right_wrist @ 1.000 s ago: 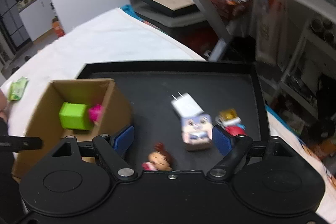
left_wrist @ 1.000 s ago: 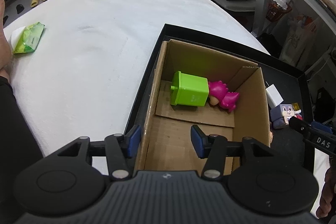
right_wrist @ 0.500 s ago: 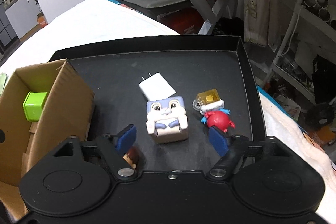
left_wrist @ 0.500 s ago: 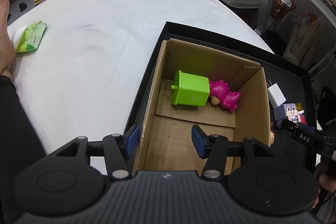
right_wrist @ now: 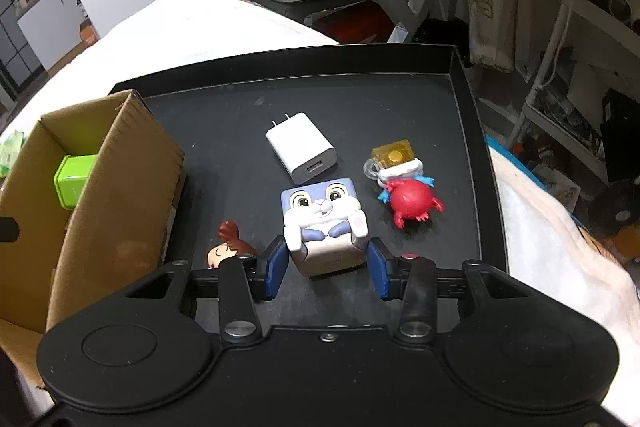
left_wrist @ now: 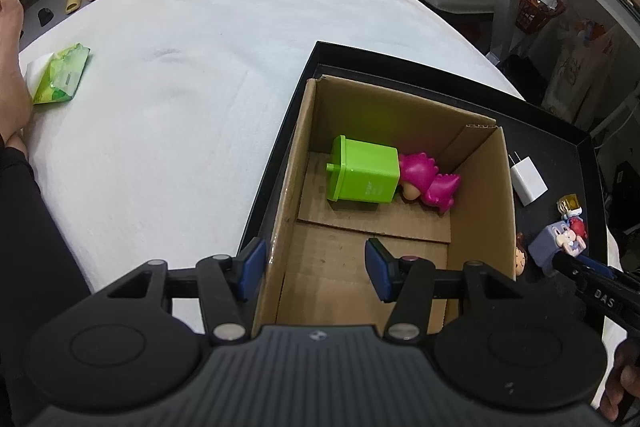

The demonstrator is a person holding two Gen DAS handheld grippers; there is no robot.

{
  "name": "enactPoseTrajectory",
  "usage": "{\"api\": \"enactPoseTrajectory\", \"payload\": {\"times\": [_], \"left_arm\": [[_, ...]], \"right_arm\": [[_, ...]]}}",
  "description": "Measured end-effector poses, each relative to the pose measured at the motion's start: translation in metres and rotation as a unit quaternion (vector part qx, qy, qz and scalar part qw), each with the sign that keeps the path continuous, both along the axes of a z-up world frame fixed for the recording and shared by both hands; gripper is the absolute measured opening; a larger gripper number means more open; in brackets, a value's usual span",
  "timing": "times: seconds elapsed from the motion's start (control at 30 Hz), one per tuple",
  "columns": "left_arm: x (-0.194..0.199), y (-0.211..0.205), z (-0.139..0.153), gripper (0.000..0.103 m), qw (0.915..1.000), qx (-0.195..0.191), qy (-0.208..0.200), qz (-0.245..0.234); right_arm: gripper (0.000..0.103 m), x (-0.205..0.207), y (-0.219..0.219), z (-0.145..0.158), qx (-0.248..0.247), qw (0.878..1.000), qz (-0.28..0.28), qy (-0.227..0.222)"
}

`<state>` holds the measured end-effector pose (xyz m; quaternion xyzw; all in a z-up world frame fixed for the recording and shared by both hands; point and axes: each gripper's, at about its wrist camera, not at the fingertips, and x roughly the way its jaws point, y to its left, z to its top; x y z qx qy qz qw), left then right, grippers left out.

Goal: Organize rigid objects
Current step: 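Move the right tool to the white-blue bunny cube and grasp it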

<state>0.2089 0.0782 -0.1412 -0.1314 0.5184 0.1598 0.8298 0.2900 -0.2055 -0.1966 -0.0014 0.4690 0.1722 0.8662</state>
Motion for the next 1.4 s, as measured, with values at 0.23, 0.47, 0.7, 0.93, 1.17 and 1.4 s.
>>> {"api": "enactPoseTrajectory", "payload": {"times": [0.23,0.47,0.7,0.93,1.17,1.4], "left_arm": [[0.001,0.0,0.0,0.053,1.0,-0.004,0.005,-0.001],[-0.001,0.001,-0.001,0.053,0.9999,-0.005,0.008,-0.005],[0.002,0.001,0.0,0.053,0.9999,-0.006,0.009,-0.004],[0.001,0.005,0.002,0.053,0.9999,-0.011,0.0,-0.003],[0.002,0.007,0.003,0.053,0.9999,-0.014,-0.003,0.001],[0.002,0.009,0.002,0.053,0.9997,-0.022,-0.008,0.003]], "right_arm": [[0.0,-0.002,-0.005,0.014,0.009,1.0,-0.001,0.003],[0.021,0.006,-0.003,0.009,0.017,0.999,-0.01,0.03],[0.064,0.019,0.006,0.003,0.01,0.999,-0.033,0.013],[0.067,0.04,0.024,-0.002,0.025,0.998,-0.041,0.027],[0.069,0.053,0.043,-0.009,0.016,0.998,-0.046,0.026],[0.068,0.061,0.056,-0.013,-0.012,0.999,-0.041,0.019]]}}
